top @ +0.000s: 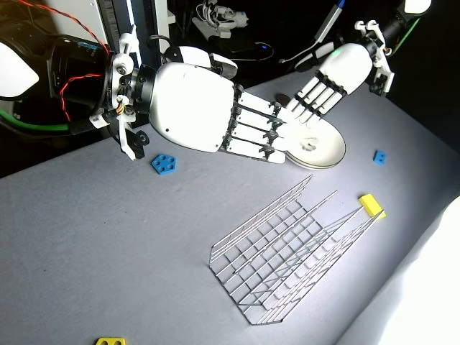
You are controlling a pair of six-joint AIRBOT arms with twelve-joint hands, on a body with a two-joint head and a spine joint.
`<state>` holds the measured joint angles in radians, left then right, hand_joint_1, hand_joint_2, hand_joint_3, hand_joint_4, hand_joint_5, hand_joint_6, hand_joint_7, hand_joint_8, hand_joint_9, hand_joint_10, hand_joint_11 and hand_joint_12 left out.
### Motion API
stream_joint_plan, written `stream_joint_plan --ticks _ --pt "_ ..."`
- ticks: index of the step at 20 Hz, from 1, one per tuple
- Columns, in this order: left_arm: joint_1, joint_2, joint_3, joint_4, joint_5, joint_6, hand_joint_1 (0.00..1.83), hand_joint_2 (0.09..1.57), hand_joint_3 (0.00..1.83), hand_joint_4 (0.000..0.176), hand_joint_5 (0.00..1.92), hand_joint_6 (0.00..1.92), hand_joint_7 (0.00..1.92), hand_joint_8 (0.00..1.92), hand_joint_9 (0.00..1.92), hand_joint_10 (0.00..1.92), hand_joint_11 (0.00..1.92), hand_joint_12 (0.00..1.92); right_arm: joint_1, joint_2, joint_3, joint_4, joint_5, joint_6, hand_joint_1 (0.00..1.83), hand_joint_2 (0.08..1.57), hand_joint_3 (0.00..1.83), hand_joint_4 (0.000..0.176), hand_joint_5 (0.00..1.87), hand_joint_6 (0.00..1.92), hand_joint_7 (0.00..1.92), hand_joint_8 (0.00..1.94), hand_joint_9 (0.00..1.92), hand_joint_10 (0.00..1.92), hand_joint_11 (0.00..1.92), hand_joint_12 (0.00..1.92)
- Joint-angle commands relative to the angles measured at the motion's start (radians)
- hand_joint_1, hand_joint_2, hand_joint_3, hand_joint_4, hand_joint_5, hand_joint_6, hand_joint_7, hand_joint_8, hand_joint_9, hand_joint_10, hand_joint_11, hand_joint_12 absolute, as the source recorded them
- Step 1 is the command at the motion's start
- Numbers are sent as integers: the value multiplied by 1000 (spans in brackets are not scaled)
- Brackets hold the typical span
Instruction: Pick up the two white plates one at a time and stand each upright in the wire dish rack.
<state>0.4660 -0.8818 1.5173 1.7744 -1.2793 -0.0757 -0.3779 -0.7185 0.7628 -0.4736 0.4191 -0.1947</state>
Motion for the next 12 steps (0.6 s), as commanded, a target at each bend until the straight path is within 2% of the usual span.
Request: stream_joint_plan --ticks 1,3,7,9,12 --pt "4 0 13 -71 -34 6 0 1066 5 0 16 7 0 0 0 0 0 0 12 3 -4 -6 152 -2 129 1148 0 0 0 0 0 0 0 0 0 0" --pt "36 -16 46 -91 -25 7 0 1063 3 0 17 6 0 0 0 0 0 0 13 1 -5 -54 174 -102 84 1165 2 0 0 0 0 0 0 0 0 0" --pt "74 -45 108 -111 8 7 0 1063 3 0 26 7 0 0 0 0 0 0 12 -5 -8 -54 178 -420 74 1163 0 0 0 0 0 0 0 0 0 0" --pt "88 -54 128 -116 13 7 0 1059 1 0 7 0 0 0 0 0 0 0 12 -6 -9 -54 178 -479 93 1157 0 0 1 0 0 0 0 0 0 0" --pt "100 -65 160 -116 14 8 0 1061 1 0 14 6 0 0 0 0 0 0 -3 -27 -10 -54 167 -639 117 1158 0 0 0 0 0 0 0 0 0 0"
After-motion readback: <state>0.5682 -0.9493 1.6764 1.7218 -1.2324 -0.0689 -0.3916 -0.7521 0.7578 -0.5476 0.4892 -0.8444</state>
